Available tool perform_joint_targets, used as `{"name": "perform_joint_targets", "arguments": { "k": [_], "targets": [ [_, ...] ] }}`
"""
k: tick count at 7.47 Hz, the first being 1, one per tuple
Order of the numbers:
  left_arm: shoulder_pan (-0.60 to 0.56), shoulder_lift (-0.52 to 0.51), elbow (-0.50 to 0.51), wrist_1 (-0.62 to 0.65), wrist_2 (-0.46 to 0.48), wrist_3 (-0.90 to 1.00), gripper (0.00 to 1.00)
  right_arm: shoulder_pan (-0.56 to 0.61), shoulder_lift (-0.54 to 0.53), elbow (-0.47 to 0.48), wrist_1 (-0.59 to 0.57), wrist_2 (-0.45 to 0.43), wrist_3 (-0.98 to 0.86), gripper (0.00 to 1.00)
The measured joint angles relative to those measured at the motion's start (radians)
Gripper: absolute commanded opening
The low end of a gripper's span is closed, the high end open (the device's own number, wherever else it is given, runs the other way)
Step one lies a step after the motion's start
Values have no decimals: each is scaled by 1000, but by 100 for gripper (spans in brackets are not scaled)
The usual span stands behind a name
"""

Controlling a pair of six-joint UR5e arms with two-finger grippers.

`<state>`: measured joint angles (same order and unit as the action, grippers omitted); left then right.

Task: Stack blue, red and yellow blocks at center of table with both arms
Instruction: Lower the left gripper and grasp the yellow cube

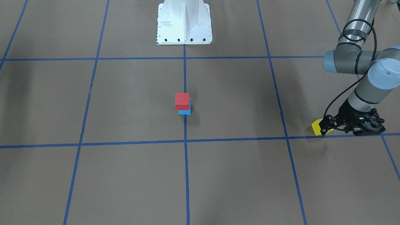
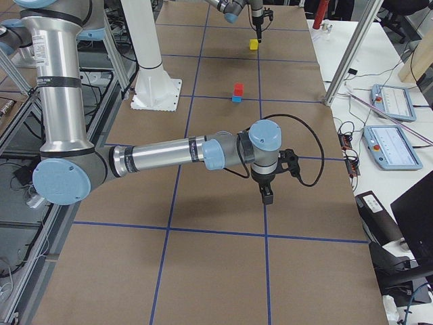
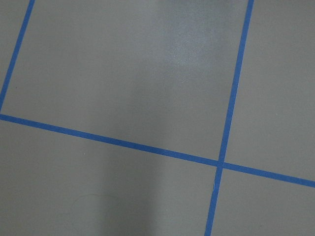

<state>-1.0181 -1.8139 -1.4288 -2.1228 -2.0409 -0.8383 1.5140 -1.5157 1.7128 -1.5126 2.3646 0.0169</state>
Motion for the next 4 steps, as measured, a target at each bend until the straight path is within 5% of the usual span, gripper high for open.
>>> {"name": "perform_joint_targets", "arguments": {
  "k": [2, 3, 4],
  "targets": [
    [28, 6, -1, -6, -1, -24, 99, 0, 2, 0, 0, -2, 0, 100],
    [44, 9, 3, -8, 0, -29, 88, 0, 2, 0, 1, -2, 0, 100],
    [53, 12, 9, -9, 0, -28, 27, 0, 3, 1, 1, -3, 0, 100]
  ]
}}
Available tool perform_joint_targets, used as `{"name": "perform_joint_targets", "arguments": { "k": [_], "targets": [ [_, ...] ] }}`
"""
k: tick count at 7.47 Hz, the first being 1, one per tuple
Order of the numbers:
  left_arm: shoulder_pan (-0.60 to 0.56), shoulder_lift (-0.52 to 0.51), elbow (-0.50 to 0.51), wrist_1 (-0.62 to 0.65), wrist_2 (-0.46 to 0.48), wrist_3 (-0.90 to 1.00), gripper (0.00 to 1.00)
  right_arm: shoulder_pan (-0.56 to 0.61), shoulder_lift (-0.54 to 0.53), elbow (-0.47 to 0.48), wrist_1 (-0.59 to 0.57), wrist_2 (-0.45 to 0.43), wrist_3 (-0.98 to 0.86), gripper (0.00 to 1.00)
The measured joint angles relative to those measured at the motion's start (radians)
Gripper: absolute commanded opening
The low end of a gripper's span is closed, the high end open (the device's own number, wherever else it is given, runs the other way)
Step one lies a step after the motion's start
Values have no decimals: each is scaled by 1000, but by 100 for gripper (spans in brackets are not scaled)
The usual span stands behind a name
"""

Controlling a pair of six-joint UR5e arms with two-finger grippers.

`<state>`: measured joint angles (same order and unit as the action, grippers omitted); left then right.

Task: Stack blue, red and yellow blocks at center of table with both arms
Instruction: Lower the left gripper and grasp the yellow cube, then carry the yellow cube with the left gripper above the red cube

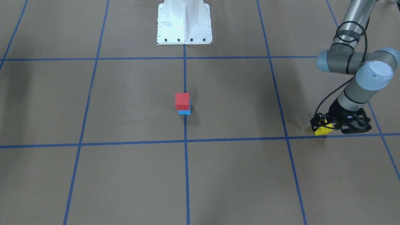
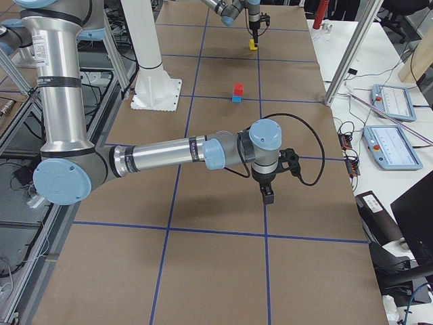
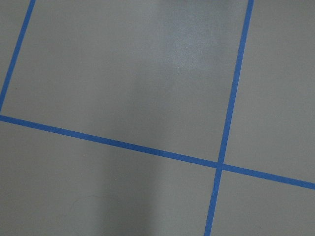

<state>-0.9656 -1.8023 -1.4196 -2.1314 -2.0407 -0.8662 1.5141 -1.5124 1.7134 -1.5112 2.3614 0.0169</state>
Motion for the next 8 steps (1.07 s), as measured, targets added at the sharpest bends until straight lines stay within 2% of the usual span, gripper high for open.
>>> {"name": "perform_joint_targets", "arguments": {
  "k": [1, 3, 5, 6, 8],
  "targets": [
    [5, 1, 2, -1, 1, 2, 0, 0, 1, 0, 0, 0, 0, 100],
    [10, 2, -11, 1, 3, 14, 0, 0, 5, 0, 0, -1, 0, 100],
    [4, -2, -97, 55, -14, 20, 0, 0, 6, -2, -1, -1, 4, 100],
    [-1, -32, -164, 157, -22, 25, 0, 0, 4, -2, -1, -1, 6, 100],
    [1, -219, -292, 494, -20, 31, 0, 0, 2, -2, -1, -3, 14, 100]
  ]
}}
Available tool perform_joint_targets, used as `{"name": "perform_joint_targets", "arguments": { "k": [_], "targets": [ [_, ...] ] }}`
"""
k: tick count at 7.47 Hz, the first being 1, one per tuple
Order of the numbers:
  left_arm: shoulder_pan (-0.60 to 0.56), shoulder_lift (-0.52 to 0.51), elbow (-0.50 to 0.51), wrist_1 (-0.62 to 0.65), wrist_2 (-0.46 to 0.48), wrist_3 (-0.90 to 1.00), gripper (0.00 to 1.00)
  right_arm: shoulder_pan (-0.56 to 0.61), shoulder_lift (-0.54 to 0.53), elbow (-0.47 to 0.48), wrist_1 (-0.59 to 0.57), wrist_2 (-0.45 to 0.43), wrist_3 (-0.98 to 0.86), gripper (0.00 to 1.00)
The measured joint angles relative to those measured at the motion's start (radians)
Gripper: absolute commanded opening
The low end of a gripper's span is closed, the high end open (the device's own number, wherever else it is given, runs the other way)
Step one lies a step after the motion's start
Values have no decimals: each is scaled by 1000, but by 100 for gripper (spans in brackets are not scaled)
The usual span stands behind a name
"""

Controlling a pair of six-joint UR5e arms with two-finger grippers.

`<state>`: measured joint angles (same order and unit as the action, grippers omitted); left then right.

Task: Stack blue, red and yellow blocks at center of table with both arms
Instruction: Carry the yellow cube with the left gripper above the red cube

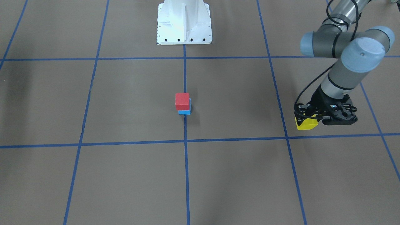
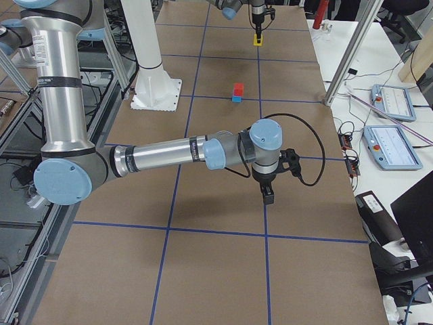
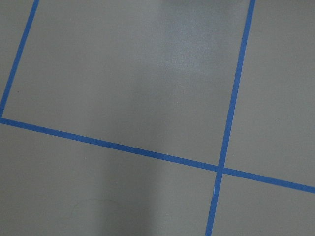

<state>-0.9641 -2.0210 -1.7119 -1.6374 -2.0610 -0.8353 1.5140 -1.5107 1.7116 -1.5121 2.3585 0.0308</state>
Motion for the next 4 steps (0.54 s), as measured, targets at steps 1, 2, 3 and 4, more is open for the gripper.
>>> {"name": "perform_joint_targets", "arguments": {
  "k": [1, 2, 3, 4],
  "targets": [
    [22, -130, -25, 149, 3, -8, 0, 0, 0, 1, 0, -1, 2, 100],
    [63, -246, -23, 243, 7, -37, 0, 0, 1, 0, 0, -1, 3, 100],
    [118, -352, 2, 290, 27, -98, 0, 0, 3, -2, 0, -2, 3, 100],
    [189, -465, 64, 310, 72, -175, 0, 0, 5, -4, 0, -2, 3, 100]
  ]
}}
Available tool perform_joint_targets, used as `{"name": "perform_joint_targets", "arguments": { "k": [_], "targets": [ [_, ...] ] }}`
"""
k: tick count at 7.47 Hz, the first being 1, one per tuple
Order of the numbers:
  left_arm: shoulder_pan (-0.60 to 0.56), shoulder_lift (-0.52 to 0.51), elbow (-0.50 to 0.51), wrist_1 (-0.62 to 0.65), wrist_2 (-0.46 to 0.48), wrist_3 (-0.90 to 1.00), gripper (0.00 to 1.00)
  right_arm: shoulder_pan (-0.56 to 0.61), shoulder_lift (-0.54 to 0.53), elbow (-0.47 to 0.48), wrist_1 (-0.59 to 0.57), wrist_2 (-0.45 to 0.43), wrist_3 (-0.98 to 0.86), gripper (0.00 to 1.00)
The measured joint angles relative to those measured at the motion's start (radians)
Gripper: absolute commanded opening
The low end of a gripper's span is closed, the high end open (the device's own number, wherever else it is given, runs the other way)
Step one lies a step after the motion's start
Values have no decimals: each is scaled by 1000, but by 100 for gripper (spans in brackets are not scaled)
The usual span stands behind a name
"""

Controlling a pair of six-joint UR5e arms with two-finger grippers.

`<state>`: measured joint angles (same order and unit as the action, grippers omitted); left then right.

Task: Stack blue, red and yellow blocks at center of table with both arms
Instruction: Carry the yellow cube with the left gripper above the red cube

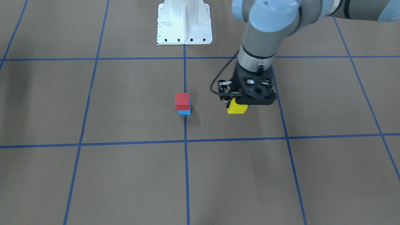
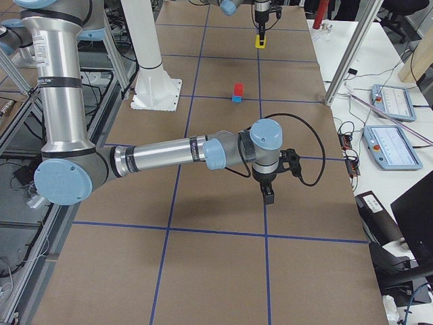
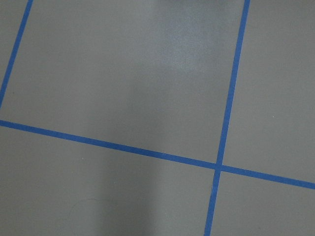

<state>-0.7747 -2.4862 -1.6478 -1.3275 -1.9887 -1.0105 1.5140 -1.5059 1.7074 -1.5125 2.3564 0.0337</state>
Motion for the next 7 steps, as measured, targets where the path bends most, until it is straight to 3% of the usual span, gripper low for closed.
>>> {"name": "perform_joint_targets", "arguments": {
  "k": [2, 4, 7],
  "targets": [
    [121, -153, 146, -2, 85, -86, 0, 0, 0, -2, -1, 0, 1, 100],
    [198, -162, 197, -36, 147, -102, 0, 0, -5, -4, -1, 0, 1, 100],
    [224, -121, 231, -113, 164, -104, 0, 0, -10, -3, -2, 0, 2, 100]
  ]
}}
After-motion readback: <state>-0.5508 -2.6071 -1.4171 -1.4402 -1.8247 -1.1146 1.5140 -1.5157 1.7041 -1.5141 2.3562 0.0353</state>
